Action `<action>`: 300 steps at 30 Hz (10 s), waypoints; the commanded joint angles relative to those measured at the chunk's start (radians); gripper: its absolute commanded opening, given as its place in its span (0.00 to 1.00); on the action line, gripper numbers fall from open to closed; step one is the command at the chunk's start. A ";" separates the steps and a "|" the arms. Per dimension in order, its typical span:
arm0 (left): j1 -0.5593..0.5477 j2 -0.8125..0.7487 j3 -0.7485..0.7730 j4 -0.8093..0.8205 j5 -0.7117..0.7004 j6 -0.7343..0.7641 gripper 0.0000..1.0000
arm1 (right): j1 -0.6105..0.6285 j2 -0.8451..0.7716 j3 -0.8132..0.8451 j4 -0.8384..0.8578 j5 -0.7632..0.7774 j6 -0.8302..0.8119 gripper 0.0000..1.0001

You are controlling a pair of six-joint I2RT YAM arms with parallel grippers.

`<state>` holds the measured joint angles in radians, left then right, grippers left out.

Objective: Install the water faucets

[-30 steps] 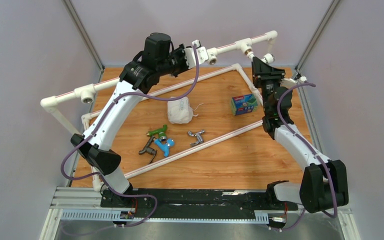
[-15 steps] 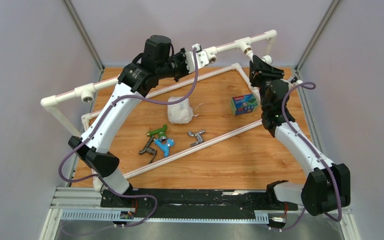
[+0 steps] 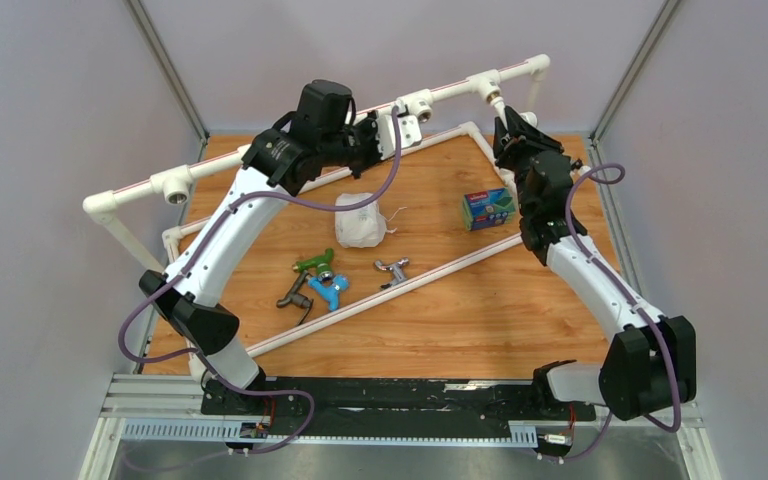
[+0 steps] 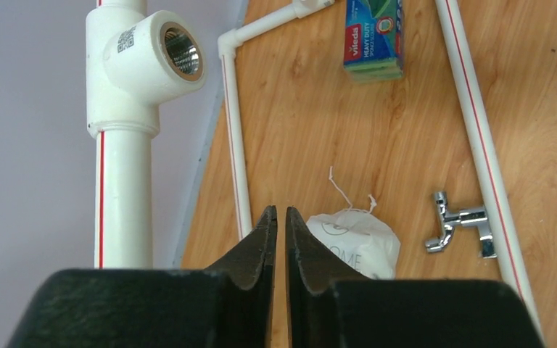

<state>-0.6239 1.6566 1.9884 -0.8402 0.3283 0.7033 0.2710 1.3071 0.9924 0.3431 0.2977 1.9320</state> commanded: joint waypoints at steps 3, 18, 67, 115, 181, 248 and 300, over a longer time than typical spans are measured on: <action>0.003 -0.060 0.000 0.090 -0.038 -0.082 0.34 | 0.008 -0.077 -0.035 -0.030 0.060 0.032 0.00; 0.003 -0.288 -0.178 0.320 -0.146 -0.510 0.74 | 0.007 -0.275 -0.208 0.262 0.048 -0.658 0.00; -0.168 -0.437 -0.806 0.733 0.138 -1.826 0.61 | 0.590 -0.454 -0.405 0.145 -0.394 -3.319 0.00; -0.080 -0.521 -0.979 1.222 0.115 -1.815 0.00 | 0.484 -0.437 -0.250 0.082 -0.149 -0.814 0.53; 0.007 0.152 0.219 0.019 -0.382 -0.153 0.51 | -0.326 -0.177 0.060 0.093 -0.931 -1.812 0.00; -0.017 0.186 0.162 -0.026 -0.186 -0.156 0.00 | -0.277 -0.040 0.183 0.111 -0.793 -1.982 0.00; -0.048 0.144 0.150 -0.036 -0.071 -0.260 0.00 | -0.185 0.073 -0.014 0.223 -0.759 -2.009 0.00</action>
<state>-0.5968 1.8420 2.1658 -0.6907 0.1402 0.5583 0.1047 1.3018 0.9688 0.6270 -0.4496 -0.2848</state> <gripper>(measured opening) 0.430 0.293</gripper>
